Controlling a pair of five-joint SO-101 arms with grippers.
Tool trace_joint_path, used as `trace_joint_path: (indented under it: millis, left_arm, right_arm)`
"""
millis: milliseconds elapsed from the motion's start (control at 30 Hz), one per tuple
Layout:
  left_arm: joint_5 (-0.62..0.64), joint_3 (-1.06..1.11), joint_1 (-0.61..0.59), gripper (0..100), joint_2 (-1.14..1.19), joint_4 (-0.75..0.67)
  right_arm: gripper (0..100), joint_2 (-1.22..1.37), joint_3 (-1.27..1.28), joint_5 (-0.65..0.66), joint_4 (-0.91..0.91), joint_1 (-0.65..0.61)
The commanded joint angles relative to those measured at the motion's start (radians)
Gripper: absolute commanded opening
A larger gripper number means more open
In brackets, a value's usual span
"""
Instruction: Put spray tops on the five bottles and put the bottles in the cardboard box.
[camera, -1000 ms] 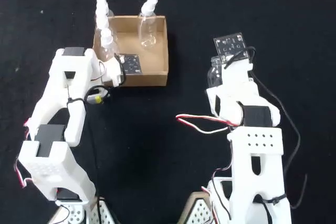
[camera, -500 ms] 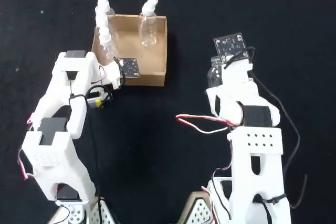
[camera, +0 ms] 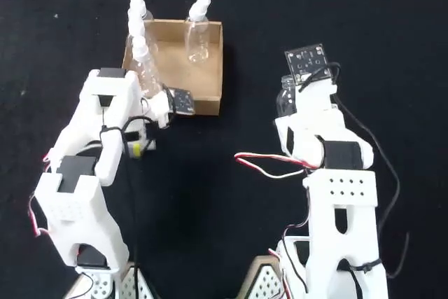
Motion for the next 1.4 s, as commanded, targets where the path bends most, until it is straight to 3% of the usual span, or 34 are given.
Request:
trace_joint_path:
  millis: [0, 433, 1067, 1367]
  left_arm:
    - [0.015, -0.033, 0.027, 3, -0.026, 0.112]
    - [0.025, -0.024, 0.027, 3, -0.219, 0.35]
    - [0.4, -0.031, 0.045, 3, -0.381, 0.348]
    - [0.712, -0.022, 0.148, 3, -0.557, 0.284]
  right_arm:
    - [3.5, -0.035, -0.005, 0.003, -0.02, 0.017]
    - [3.5, -0.038, 0.015, -0.006, -0.041, 0.009]
    - [3.5, -0.044, 0.01, -0.078, -0.035, -0.058]
    - [3.5, -0.099, 0.039, -0.078, -0.038, -0.06]
